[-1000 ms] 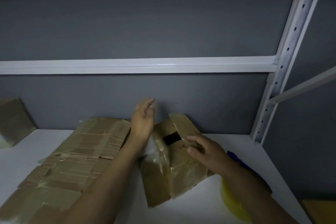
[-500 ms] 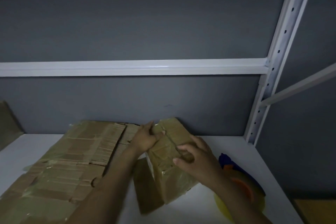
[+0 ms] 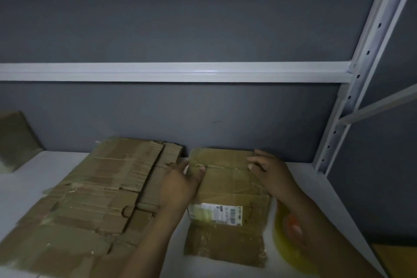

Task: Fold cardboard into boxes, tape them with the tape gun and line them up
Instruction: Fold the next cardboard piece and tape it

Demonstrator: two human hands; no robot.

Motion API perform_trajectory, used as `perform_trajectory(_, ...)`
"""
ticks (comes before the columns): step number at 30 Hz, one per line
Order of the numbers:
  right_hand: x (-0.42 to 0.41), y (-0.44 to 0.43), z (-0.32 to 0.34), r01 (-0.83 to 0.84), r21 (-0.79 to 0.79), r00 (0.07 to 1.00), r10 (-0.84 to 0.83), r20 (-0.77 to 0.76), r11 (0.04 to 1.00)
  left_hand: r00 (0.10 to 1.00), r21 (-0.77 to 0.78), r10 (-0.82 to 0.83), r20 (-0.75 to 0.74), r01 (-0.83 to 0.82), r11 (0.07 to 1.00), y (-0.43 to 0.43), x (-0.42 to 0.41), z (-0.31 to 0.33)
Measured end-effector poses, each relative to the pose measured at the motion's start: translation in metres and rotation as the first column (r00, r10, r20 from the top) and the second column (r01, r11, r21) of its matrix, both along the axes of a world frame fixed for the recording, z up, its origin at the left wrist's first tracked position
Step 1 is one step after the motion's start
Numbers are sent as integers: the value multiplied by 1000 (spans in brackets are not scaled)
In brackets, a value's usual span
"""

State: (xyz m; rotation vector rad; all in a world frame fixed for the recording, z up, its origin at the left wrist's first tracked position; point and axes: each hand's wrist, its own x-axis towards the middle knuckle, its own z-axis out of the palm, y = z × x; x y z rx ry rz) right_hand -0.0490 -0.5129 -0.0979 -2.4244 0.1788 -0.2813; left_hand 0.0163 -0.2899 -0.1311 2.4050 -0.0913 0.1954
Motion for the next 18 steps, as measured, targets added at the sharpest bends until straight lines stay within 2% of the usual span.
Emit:
perform_trajectory(4, -9, -3, 3, -63, 48, 997, 65, -43, 997, 999, -85, 32, -10, -33, 996, 2, -13, -8)
perform_trajectory(8, -22, -4, -1, -116, 13, 987, 116, -110, 993, 997, -50, 7, 76, -3, 999, 1, -18, -1)
perform_trajectory(11, -24, -2, -4, -97, -123, 990, 83, -114, 988, 995, 14, -44, 87, 43, 999, 6, -19, 6)
perform_trajectory(13, -22, 2, -6, -96, -198, 993, 80, -90, 975, 994, 111, -83, 66, 75, 991, 9, -17, 11)
perform_trajectory(15, -20, 5, -7, -93, -161, 992, 78, -94, 983, 991, 273, -110, 70, 87, 958, 7, -18, 17)
perform_trajectory(16, -20, 5, -8, -89, -130, 993, 77, -95, 988, 989, 354, -106, 105, 62, 933, 5, -21, 19)
perform_trajectory(18, -21, 2, -9, -87, -100, 994, 79, -80, 991, 965, 408, -128, 231, 23, 913, -3, -27, 20)
